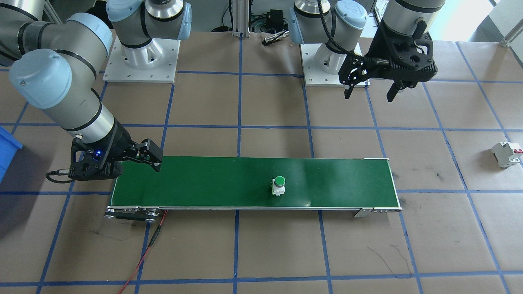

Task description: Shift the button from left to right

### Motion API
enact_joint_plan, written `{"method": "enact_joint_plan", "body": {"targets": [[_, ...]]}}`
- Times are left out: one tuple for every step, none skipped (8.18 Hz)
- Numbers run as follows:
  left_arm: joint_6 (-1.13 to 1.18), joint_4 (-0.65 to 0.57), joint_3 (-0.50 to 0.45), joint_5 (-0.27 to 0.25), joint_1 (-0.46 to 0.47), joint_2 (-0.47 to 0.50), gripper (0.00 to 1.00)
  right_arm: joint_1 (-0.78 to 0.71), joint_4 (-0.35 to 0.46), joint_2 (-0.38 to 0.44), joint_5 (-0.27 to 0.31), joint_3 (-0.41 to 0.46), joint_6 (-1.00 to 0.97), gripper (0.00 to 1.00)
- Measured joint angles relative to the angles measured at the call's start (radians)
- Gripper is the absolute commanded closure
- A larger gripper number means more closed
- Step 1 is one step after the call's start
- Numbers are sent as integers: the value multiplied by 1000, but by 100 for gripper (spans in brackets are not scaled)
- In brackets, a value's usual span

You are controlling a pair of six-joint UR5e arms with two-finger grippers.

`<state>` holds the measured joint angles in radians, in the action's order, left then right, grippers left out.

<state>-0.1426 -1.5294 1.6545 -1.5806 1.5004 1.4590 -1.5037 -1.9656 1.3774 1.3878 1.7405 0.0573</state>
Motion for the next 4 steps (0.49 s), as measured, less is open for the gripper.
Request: {"method": "enact_joint_plan", "body": {"targets": [[0, 0, 1, 0, 0, 0, 0, 12, 2, 7, -22, 8, -23, 0], [0, 0, 2, 1, 1, 2, 0, 14, 2, 11, -35, 13, -70, 1], [0, 0, 2, 2, 1, 3, 0, 7, -2, 13, -43, 15, -109, 0], [0, 0, 2, 2, 1, 3, 0, -5, -9, 12, -46, 15, -139, 0]]}}
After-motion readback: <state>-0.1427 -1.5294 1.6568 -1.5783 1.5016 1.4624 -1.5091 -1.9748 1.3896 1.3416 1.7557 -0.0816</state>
